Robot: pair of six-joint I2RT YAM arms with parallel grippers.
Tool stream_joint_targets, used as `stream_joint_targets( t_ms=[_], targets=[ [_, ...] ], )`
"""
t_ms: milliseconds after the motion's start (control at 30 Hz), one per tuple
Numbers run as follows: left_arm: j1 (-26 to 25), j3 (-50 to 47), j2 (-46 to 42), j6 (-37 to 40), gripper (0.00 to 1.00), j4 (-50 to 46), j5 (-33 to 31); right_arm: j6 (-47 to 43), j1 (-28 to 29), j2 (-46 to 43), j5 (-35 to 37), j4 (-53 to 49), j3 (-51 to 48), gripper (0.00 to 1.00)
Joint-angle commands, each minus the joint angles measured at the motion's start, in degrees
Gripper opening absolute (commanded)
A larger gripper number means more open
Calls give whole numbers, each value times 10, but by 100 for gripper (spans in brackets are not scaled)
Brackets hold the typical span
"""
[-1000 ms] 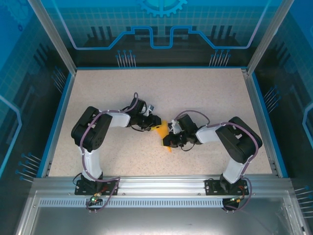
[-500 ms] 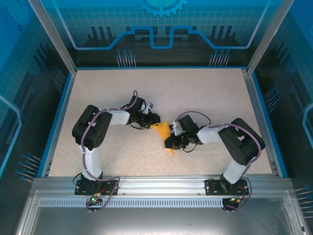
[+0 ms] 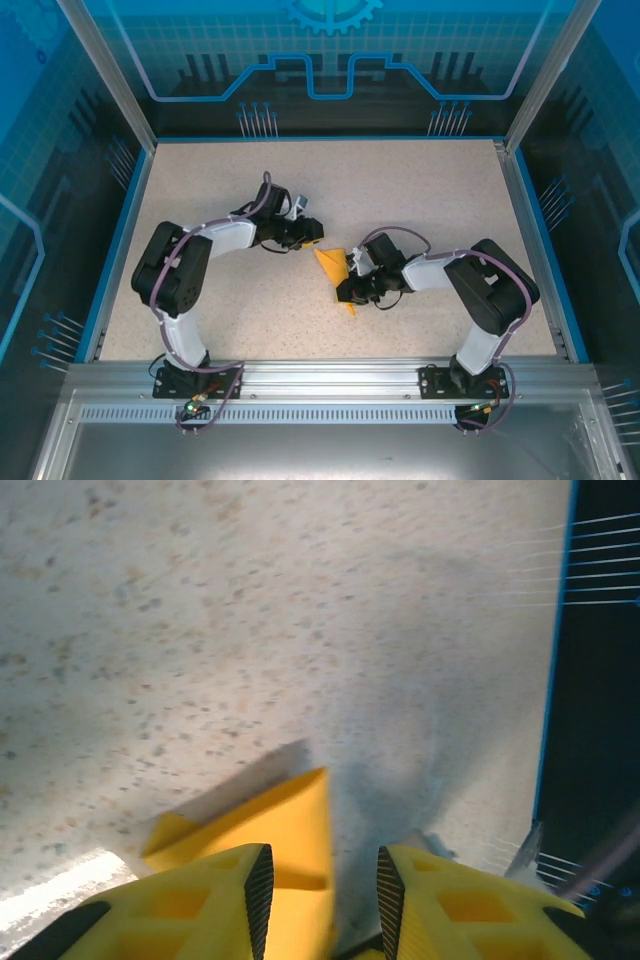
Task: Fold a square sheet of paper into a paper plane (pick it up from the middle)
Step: Fold the wing for the fifth time at the center of the table.
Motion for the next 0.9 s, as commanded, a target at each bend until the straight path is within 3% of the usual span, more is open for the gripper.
stream_joint_targets(
  t_ms=[0, 333, 600, 867],
  targets=[
    [-12, -11, -36, 10, 36, -24, -3, -2, 1, 28, 26, -56, -12, 10],
    [-106, -25, -20, -11, 35, 2, -2, 1, 1, 26, 26, -50, -17, 11],
    [-114, -29, 56, -44, 34, 53, 3, 1, 2, 20, 29, -52, -18, 11],
    [-113, -26, 96, -41, 32, 18, -34, 8, 1, -4, 27, -58, -3, 13]
  ],
)
